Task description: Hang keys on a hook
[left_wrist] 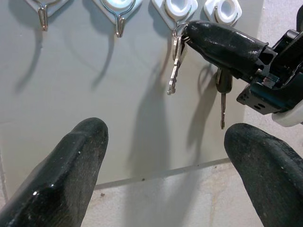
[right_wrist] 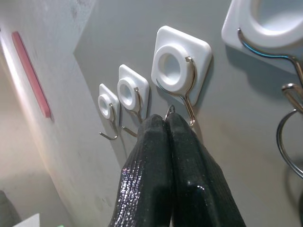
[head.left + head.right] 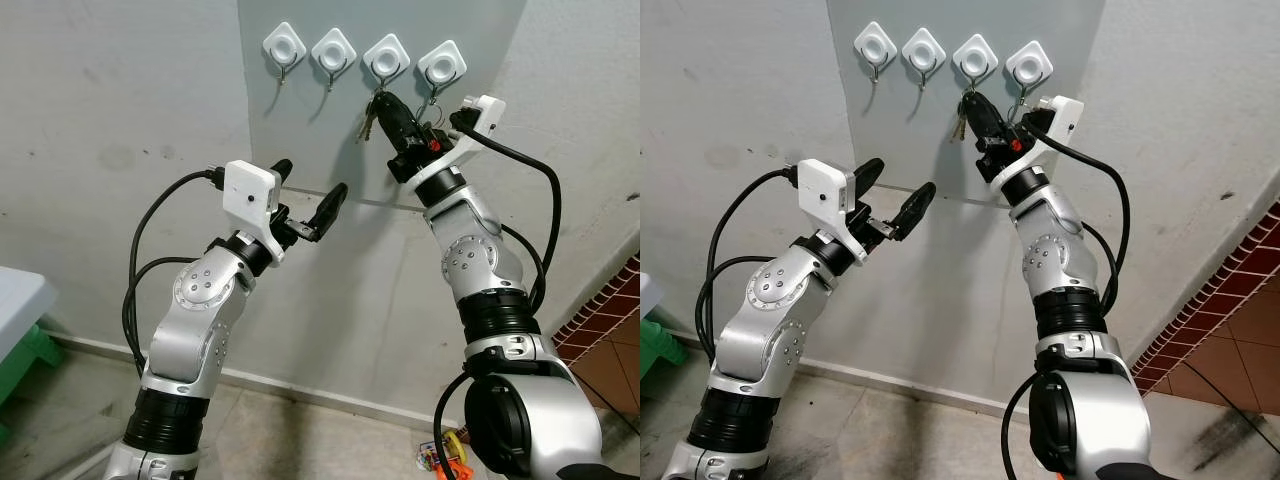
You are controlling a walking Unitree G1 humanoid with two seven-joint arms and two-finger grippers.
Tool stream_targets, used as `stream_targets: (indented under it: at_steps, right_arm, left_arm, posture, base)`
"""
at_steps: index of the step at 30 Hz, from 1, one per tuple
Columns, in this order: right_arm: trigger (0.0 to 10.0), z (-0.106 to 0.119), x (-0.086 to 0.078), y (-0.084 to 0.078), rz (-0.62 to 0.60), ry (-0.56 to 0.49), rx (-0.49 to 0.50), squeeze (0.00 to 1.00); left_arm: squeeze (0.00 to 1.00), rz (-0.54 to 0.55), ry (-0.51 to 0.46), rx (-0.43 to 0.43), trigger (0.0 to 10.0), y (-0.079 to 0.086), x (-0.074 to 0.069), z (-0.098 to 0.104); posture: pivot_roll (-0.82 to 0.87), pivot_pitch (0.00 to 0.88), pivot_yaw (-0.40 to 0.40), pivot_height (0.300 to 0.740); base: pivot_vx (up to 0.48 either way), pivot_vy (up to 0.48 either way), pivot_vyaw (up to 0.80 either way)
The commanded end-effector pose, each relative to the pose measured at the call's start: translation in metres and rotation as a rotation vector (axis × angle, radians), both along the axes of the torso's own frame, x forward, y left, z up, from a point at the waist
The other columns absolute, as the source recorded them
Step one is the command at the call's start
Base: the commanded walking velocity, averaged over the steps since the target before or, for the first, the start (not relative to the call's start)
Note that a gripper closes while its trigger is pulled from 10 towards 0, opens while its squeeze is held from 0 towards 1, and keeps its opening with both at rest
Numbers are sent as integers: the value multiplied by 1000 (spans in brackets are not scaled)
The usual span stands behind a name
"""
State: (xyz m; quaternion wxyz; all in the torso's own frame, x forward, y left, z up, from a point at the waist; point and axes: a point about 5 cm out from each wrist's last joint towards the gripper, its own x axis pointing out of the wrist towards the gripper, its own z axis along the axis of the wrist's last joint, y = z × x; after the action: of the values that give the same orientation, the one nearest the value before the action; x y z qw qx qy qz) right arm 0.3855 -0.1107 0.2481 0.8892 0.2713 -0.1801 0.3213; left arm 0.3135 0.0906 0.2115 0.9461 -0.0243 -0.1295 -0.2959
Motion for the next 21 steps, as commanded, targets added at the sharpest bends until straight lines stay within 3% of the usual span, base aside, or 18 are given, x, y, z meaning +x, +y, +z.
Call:
stream_targets:
  at_steps: [1,4,13,20,21]
  right_arm:
    - [10000,14,0,-2,5,-28,53,0]
    - [10000,13,1,-3,15,-8,82,0]
    - [10000,3,1,-1,118,137,290,0]
    - [10000,-7,-2,4,135,156,257,0]
    - [10000,-10,-3,5,139,163,252,341]
  left_arm:
    - [0,-1,-21,-14,10000,0,0,8]
    - [0,-1,-21,-14,10000,0,-1,8]
    - [0,-1,-19,-12,10000,0,-2,8]
    - [0,1,-18,-14,10000,1,-2,8]
    - [0,1,-16,-18,10000,1,-2,8]
  posture:
    - [17,0,-21,740]
    - [17,0,-21,740]
    - [22,0,-20,740]
    - [25,0,-22,740]
    - [25,0,-22,740]
  base:
    - [0,0,0]
    - [0,0,0]
    - [0,0,0]
    - [0,0,0]
    - [0,0,0]
